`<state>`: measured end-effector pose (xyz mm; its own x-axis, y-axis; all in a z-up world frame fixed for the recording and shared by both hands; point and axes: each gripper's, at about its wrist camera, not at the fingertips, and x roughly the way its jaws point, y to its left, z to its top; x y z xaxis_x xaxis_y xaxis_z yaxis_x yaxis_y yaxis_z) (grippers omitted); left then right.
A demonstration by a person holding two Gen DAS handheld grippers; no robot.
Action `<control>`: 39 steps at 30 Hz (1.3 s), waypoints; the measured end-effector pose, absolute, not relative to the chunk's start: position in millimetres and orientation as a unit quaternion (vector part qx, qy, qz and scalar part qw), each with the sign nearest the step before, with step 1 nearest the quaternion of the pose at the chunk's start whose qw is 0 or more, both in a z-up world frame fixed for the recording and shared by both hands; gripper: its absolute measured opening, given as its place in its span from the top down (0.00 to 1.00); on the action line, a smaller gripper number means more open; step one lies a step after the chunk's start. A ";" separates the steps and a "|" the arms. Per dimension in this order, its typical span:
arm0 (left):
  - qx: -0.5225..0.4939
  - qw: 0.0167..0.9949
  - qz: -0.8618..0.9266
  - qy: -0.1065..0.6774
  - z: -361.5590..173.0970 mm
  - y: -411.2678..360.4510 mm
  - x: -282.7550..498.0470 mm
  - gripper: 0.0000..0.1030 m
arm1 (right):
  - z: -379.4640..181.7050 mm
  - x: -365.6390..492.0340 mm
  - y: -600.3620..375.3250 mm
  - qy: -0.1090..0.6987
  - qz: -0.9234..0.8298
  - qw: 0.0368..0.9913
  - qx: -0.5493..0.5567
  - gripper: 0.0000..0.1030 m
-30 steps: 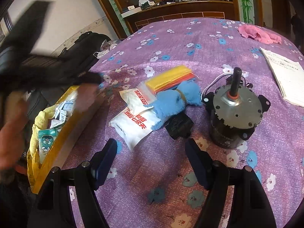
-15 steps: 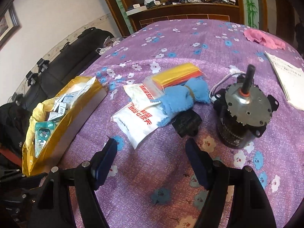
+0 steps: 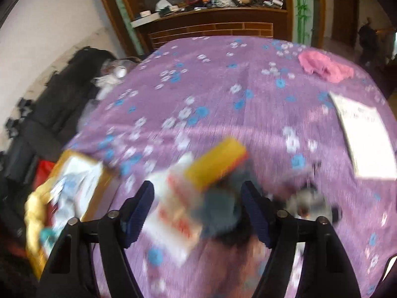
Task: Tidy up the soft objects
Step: 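Grasp the yellow bar in a clear bag with the right tool while the left tool holds the pink ball, then carry the pink ball and yellow bag over the foam box and release both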
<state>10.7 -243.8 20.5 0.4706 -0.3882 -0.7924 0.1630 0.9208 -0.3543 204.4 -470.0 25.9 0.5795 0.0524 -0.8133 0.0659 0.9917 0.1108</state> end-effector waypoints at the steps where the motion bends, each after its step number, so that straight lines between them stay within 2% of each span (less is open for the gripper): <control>1: -0.119 0.850 -0.164 0.486 21.3 -240.5 12.5 0.76 | 19.9 216.9 -468.7 0.470 -0.021 0.880 0.065 0.35; 4: -0.129 0.851 -0.164 0.483 22.1 -231.6 15.2 0.76 | 0.1 240.2 -470.1 0.504 -0.093 0.857 0.058 0.46; 9: -0.142 0.845 -0.171 0.486 16.6 -225.5 17.0 0.76 | -11.5 251.8 -456.1 0.514 -0.101 0.851 0.043 0.46; 11: -0.146 0.844 -0.172 0.487 16.5 -223.3 16.4 0.76 | -15.4 255.7 -451.0 0.515 -0.108 0.850 0.026 0.56; 14: -0.152 0.848 -0.167 0.480 20.9 -215.2 11.0 0.76 | -6.2 244.7 -448.3 0.496 -0.098 0.862 0.037 0.66; 16: -0.159 0.848 -0.166 0.478 22.6 -208.0 10.3 0.76 | 7.8 227.9 -448.1 0.469 -0.069 0.879 0.061 0.68; 25: -0.177 0.871 -0.115 0.444 56.9 -165.3 1.1 0.83 | 67.2 127.0 -415.4 0.370 0.101 0.917 0.111 0.68; 31: -0.193 0.875 -0.080 0.438 66.1 -135.3 14.2 0.84 | 64.5 99.4 -361.6 0.381 0.203 0.898 0.080 0.68; 35: -0.189 0.874 -0.125 0.430 59.5 -152.6 -8.8 0.83 | 52.1 92.0 -366.8 0.397 0.211 0.888 0.092 0.68; 36: -0.171 0.877 -0.141 0.427 57.2 -165.2 -17.4 0.76 | 48.7 85.9 -372.0 0.397 0.207 0.890 0.090 0.67; 37: -0.149 0.877 -0.152 0.431 52.1 -180.4 -23.4 0.60 | 47.5 77.9 -377.6 0.395 0.204 0.892 0.083 0.67; 38: -0.133 0.875 -0.162 0.437 47.0 -193.2 -25.6 0.54 | 46.7 71.4 -381.8 0.392 0.198 0.896 0.073 0.68; 39: -0.120 0.871 -0.171 0.444 41.1 -206.7 -25.8 0.51 | 44.5 65.6 -385.8 0.388 0.190 0.899 0.069 0.68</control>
<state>-25.8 -206.7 41.1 0.5464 -0.4050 -0.7331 0.1918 0.9125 -0.3612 65.6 -385.8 44.5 0.6264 0.3949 -0.6720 -0.2880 0.9184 0.2712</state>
